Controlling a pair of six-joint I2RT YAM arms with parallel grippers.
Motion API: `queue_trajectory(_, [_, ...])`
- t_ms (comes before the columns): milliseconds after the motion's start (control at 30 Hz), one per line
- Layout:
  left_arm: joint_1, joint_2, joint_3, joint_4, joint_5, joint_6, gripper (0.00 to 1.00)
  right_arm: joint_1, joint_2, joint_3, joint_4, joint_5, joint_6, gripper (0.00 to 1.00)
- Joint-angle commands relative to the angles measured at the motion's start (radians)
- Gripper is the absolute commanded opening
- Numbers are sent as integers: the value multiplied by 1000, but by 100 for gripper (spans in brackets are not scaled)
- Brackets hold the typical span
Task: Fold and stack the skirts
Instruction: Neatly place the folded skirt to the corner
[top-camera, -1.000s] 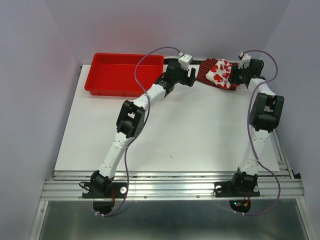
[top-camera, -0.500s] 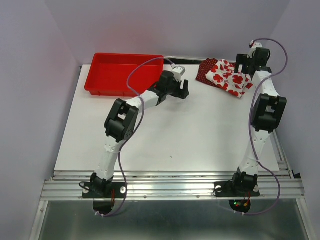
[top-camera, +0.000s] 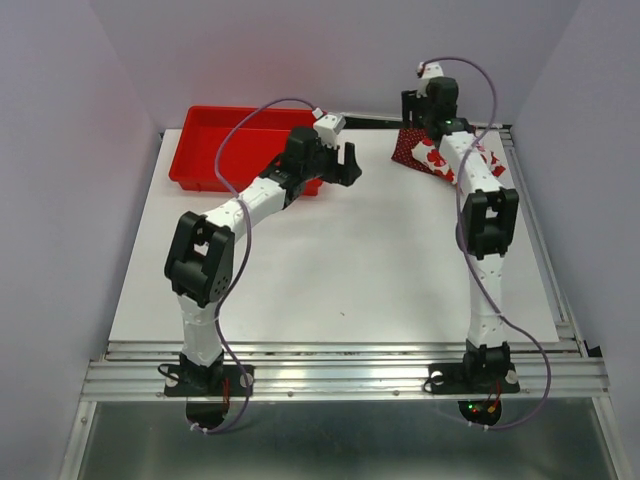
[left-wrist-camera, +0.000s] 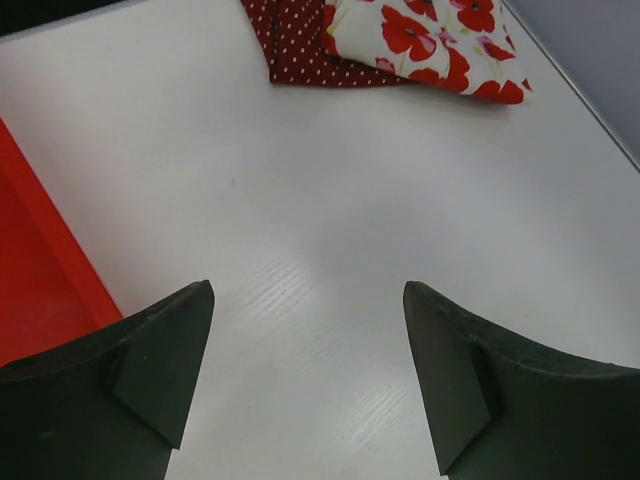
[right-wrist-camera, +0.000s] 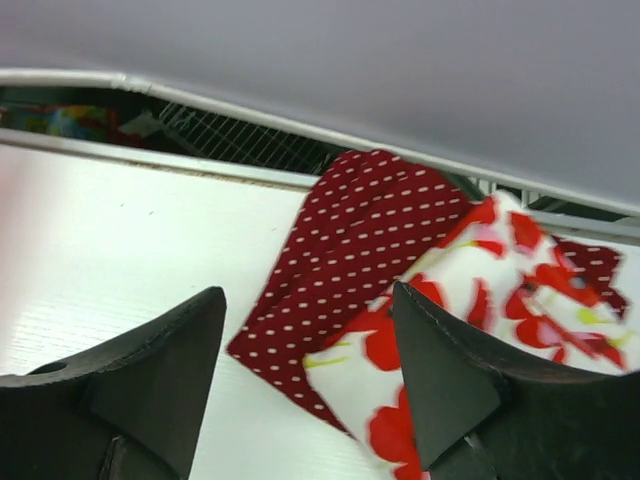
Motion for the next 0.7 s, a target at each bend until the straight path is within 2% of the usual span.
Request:
queue_trajectory(0, [12, -91, -89, 21, 24, -46, 89, 21, 73, -14, 135, 201, -16, 73])
queue_trajectory(300, [60, -108, -160, 42, 65, -98, 89, 44, 149, -37, 189, 344, -28, 72])
queue_trajectory(533, [71, -112, -178, 61, 78, -104, 89, 44, 136, -60, 209, 352, -37, 69])
queue_trajectory(633, [74, -108, -181, 64, 84, -107, 89, 44, 139, -71, 207, 349, -66, 65])
queue_trajectory(667, [75, -107, -179, 65, 85, -107, 89, 44, 143, -71, 204, 349, -74, 61])
